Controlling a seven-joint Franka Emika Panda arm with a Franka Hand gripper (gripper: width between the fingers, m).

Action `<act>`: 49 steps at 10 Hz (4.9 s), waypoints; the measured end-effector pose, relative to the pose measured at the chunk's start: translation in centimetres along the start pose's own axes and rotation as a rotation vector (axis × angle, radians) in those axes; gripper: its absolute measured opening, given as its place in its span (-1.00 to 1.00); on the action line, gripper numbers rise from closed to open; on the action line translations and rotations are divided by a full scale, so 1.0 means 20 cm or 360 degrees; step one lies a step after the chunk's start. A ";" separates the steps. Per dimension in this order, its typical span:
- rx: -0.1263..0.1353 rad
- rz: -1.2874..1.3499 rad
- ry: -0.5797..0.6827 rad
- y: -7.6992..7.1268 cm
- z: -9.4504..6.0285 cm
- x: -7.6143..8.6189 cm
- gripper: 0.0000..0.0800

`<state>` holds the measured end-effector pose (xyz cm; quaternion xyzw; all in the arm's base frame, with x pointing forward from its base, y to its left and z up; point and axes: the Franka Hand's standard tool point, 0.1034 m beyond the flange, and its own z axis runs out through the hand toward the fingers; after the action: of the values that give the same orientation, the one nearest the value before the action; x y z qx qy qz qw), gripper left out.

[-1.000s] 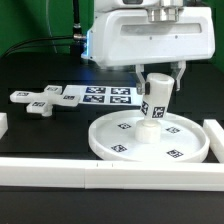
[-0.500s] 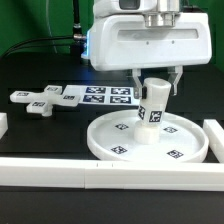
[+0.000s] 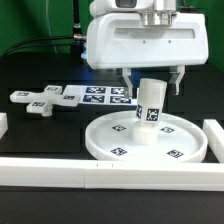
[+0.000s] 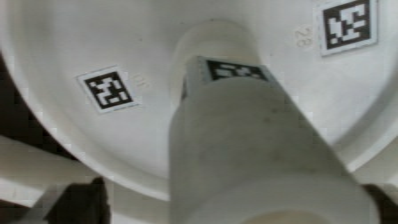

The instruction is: Assemble round table

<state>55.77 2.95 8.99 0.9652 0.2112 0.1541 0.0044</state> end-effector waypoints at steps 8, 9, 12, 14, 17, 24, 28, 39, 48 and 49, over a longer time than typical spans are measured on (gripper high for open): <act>-0.0012 0.0020 -0.0011 0.07 -0.08 0.01 0.62; -0.0016 0.0036 -0.0008 0.07 -0.08 0.01 0.62; 0.0117 0.0066 -0.0328 -0.02 -0.08 0.02 0.62; 0.0182 0.0064 -0.0560 -0.07 -0.08 0.01 0.62; 0.0177 -0.0056 -0.0642 -0.06 -0.04 -0.01 0.62; 0.0146 -0.0120 -0.0559 -0.03 0.03 -0.05 0.38; 0.0149 -0.0123 -0.0562 -0.02 0.04 -0.04 0.02; 0.0031 0.1635 -0.0519 -0.07 0.05 -0.02 0.02; 0.0049 0.2824 -0.0550 -0.06 0.06 -0.02 0.02; 0.0038 0.2915 -0.0558 -0.06 0.06 -0.02 0.02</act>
Offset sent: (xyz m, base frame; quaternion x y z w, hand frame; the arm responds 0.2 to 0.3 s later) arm 0.0008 -0.0207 0.0285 -0.0345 -0.0090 0.0022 0.9994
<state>55.31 4.01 7.71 0.7649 -0.6346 -0.0525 -0.0969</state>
